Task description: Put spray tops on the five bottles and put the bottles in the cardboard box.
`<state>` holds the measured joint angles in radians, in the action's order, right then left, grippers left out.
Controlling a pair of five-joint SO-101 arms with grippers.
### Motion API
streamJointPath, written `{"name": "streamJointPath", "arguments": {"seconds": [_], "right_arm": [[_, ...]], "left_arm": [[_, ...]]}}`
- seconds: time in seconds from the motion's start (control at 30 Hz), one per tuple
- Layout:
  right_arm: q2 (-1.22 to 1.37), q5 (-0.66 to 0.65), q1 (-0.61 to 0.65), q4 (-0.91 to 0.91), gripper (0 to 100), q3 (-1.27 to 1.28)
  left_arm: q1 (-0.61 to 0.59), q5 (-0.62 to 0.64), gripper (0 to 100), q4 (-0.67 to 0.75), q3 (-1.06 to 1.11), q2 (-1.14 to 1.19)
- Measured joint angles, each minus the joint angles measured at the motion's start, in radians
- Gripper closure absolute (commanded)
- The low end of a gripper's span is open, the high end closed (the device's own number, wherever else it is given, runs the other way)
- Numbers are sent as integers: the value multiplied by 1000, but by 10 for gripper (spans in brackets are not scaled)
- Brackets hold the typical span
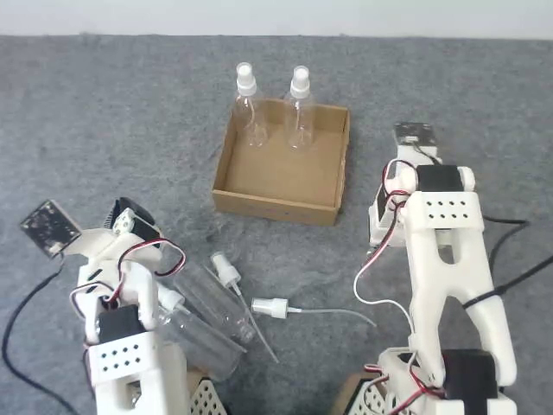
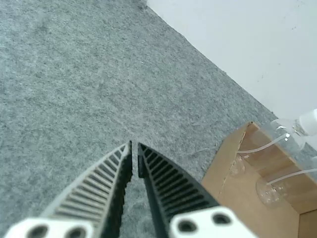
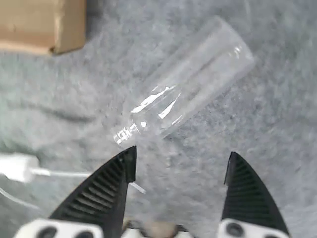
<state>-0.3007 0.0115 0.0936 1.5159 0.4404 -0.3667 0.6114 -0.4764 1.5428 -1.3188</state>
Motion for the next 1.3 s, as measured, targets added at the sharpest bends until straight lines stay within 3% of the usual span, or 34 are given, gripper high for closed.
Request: {"name": "streamJointPath", "arguments": {"seconds": [0.63,1.1,1.3], "right_arm": [[0,-865,2,3,763,0],[0,-1300,2,3,763,51],[0,-1402,2,-86,763,146]], "left_arm": [[0,0,989,0,0,0],[0,0,988,0,0,0],[0,0,988,0,0,0]]}}
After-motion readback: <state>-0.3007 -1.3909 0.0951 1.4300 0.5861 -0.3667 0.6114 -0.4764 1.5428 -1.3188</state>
